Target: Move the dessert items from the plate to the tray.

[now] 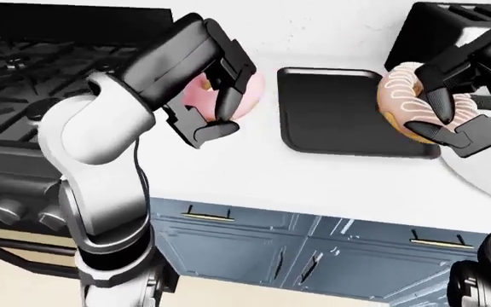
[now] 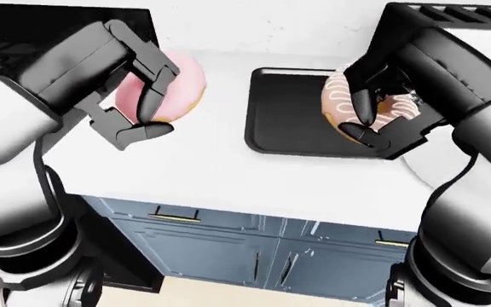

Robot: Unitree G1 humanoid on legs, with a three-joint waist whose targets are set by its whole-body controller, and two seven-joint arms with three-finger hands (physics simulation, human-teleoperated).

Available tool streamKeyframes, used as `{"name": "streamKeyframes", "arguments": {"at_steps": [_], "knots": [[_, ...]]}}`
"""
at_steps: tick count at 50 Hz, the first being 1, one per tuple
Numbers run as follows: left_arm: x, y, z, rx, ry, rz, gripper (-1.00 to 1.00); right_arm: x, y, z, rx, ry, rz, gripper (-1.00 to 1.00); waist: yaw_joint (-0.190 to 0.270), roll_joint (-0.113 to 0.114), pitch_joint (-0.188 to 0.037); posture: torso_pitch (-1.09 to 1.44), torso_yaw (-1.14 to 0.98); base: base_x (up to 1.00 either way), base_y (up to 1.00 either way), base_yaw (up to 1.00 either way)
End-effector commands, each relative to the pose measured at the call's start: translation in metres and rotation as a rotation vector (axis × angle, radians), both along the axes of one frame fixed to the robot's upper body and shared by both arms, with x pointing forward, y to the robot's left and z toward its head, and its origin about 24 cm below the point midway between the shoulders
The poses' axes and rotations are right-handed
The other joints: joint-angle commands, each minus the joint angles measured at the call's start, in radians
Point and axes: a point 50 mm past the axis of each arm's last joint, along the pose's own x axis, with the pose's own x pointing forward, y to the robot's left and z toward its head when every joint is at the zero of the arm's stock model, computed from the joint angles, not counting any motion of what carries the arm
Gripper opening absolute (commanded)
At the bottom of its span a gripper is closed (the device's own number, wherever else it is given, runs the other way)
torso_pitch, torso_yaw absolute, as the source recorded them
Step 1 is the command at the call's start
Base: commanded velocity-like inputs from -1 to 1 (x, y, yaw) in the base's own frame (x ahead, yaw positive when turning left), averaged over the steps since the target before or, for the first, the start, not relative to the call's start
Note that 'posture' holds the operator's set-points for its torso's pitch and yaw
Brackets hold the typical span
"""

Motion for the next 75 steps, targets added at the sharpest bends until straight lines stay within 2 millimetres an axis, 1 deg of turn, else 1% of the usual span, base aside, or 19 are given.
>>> {"name": "streamKeyframes", "arguments": {"at_steps": [1, 2, 4, 9, 10, 11, 14, 20, 24, 25, 28, 30, 36, 44, 50, 57, 66, 73, 75], "knots": [[-0.004, -0.004, 0.009, -0.005, -0.048, -0.009, -1.00, -0.007, -0.005, 0.006, 0.001, -0.036, -0.031, -1.00, -0.020, 0.014, -0.018, 0.00, 0.00, 0.00, 0.00, -1.00], [-0.004, -0.004, 0.009, -0.004, -0.050, -0.010, -1.00, -0.008, -0.007, 0.006, 0.004, -0.035, -0.034, -1.00, -0.015, 0.019, -0.005, 0.00, 0.00, 0.00, 0.00, -1.00], [-0.006, -0.006, 0.011, -0.003, -0.052, -0.013, -1.00, -0.010, -0.008, 0.007, 0.005, -0.036, -0.037, -1.00, -0.013, -0.013, -0.012, 0.00, 0.00, 0.00, 0.00, -1.00], [-0.008, -0.010, 0.017, 0.000, -0.062, -0.027, -1.00, -0.013, -0.010, 0.008, 0.003, -0.043, -0.038, -1.00, -0.006, -0.074, 0.007, 0.00, 0.00, 0.00, -0.03, -0.59], [-0.009, -0.010, 0.017, 0.001, -0.062, -0.027, -1.00, -0.014, -0.009, 0.009, 0.000, -0.045, -0.035, -1.00, 0.001, -0.114, -0.009, 0.00, 0.00, 0.00, 0.00, 0.00], [-0.008, -0.010, 0.017, 0.001, -0.063, -0.027, -1.00, -0.014, -0.009, 0.009, 0.001, -0.047, -0.033, -1.00, 0.007, -0.096, -0.008, 0.00, 0.00, 0.00, 0.00, 0.00], [-0.009, -0.010, 0.018, 0.006, -0.062, -0.029, -1.00, -0.014, -0.008, 0.012, 0.005, -0.053, -0.028, -1.00, 0.000, -0.134, 0.012, 0.00, 0.00, 0.00, 0.00, 0.00], [-0.013, -0.013, 0.026, 0.008, -0.073, -0.035, -1.00, -0.017, -0.009, 0.018, 0.001, -0.065, -0.024, -1.00, -0.001, -0.104, 0.042, 0.00, 0.00, 0.00, 0.00, 0.00], [-0.015, -0.016, 0.029, 0.009, -0.080, -0.043, -1.00, -0.014, -0.005, 0.019, -0.009, -0.060, -0.016, -1.00, -0.026, -0.031, 0.007, 0.00, 0.00, 0.00, 0.00, 0.00], [-0.015, -0.016, 0.029, 0.009, -0.080, -0.044, -1.00, -0.013, -0.005, 0.019, -0.012, -0.058, -0.017, -1.00, -0.020, -0.068, 0.017, 0.00, 0.00, 0.00, 0.00, 0.00], [-0.016, -0.019, 0.031, 0.007, -0.085, -0.052, -1.00, -0.014, -0.008, 0.021, -0.008, -0.062, -0.028, -1.00, -0.012, -0.085, -0.004, 0.00, 0.00, 0.00, 0.00, 0.00], [-0.015, -0.023, 0.031, 0.005, -0.085, -0.059, -1.00, -0.017, -0.013, 0.018, -0.006, -0.059, -0.040, -1.00, -0.007, -0.099, -0.003, 0.00, 0.00, 0.00, 0.00, 0.00], [-0.011, -0.040, 0.030, 0.001, -0.082, -0.086, -1.00, -0.023, -0.025, 0.015, 0.010, -0.059, -0.067, -1.00, 0.004, -0.105, -0.008, 0.00, 0.00, 0.00, 0.00, 0.00], [-0.013, -0.090, 0.025, 0.035, -0.080, -0.136, -1.00, -0.036, -0.040, 0.016, 0.026, -0.070, -0.103, -1.00, 0.014, -0.116, -0.007, 0.00, 0.00, 0.00, 0.00, 0.00], [-0.001, -0.121, 0.002, 0.082, -0.056, -0.139, -1.00, -0.047, -0.050, 0.015, 0.042, -0.078, -0.122, -1.00, 0.018, -0.128, -0.005, 0.00, 0.00, 0.00, 0.00, 0.00], [0.016, -0.143, -0.021, 0.089, -0.051, -0.119, -1.00, -0.048, -0.052, 0.010, 0.047, -0.075, -0.125, -1.00, 0.017, -0.143, -0.007, 0.00, 0.00, 0.00, 0.00, 0.00], [0.019, -0.161, -0.041, 0.084, -0.026, -0.143, -1.00, -0.047, -0.054, 0.005, 0.048, -0.073, -0.126, -1.00, 0.016, -0.158, -0.007, 0.00, 0.00, 0.00, 0.00, 0.00], [0.015, -0.167, -0.051, 0.101, -0.020, -0.153, -0.53, -0.045, -0.053, 0.003, 0.048, -0.070, -0.124, -1.00, 0.014, -0.161, -0.010, 0.00, 0.00, 0.00, 0.00, 0.00], [0.014, -0.169, -0.054, 0.108, -0.021, -0.155, -0.19, -0.047, -0.053, 0.003, 0.049, -0.070, -0.125, -1.00, 0.013, -0.162, -0.010, 0.00, 0.00, 0.00, 0.00, 0.00]]}}
